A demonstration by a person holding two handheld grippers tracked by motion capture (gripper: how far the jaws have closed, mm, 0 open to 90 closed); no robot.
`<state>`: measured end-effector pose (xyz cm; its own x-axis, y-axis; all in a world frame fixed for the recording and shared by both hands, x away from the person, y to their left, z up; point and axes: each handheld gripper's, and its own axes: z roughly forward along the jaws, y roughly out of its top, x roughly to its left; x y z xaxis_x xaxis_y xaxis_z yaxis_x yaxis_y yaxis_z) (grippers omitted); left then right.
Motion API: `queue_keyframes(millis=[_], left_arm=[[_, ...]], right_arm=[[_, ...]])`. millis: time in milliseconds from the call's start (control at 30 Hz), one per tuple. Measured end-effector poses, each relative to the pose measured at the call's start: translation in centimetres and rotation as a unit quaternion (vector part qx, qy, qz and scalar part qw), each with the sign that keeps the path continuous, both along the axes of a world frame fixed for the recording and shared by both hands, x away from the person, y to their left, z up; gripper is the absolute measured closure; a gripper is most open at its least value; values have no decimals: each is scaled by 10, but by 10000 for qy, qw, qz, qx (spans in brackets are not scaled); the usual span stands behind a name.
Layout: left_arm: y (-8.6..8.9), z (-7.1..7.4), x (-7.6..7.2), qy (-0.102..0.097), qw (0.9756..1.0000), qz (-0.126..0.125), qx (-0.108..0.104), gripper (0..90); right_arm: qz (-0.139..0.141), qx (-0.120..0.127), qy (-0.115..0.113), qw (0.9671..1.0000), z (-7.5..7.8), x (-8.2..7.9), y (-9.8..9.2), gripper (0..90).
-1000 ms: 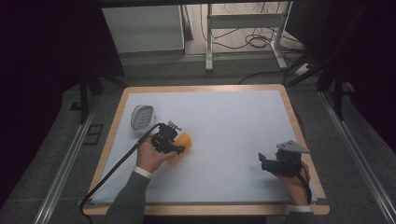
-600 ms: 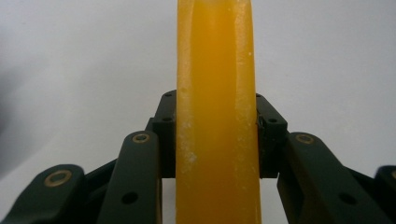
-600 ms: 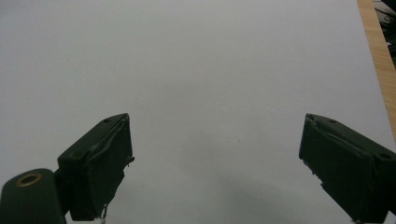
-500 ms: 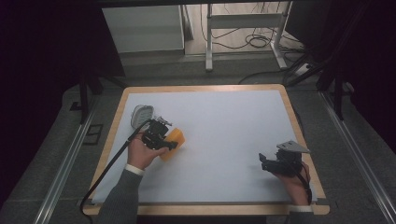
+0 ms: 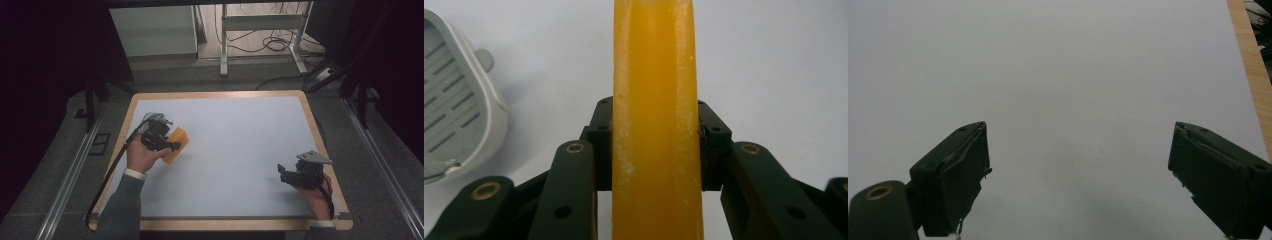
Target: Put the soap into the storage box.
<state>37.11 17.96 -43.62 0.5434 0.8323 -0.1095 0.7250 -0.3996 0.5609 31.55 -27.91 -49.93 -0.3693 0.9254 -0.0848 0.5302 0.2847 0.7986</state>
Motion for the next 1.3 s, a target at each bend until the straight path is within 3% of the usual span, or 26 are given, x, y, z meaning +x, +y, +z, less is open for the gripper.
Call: queue_keyframes(millis=[400, 800, 1300], left_arm=[[16, 11, 16, -14, 9997, 216, -147, 609], [35, 11, 31, 22, 9984, 457, -324, 609], [47, 12, 39, -35, 9973, 623, -388, 609]], right_arm=[[-9, 6, 0, 10000, 0, 0, -1, 95], [20, 4, -22, 10000, 0, 0, -1, 95], [71, -21, -71, 9999, 0, -1, -2, 95]])
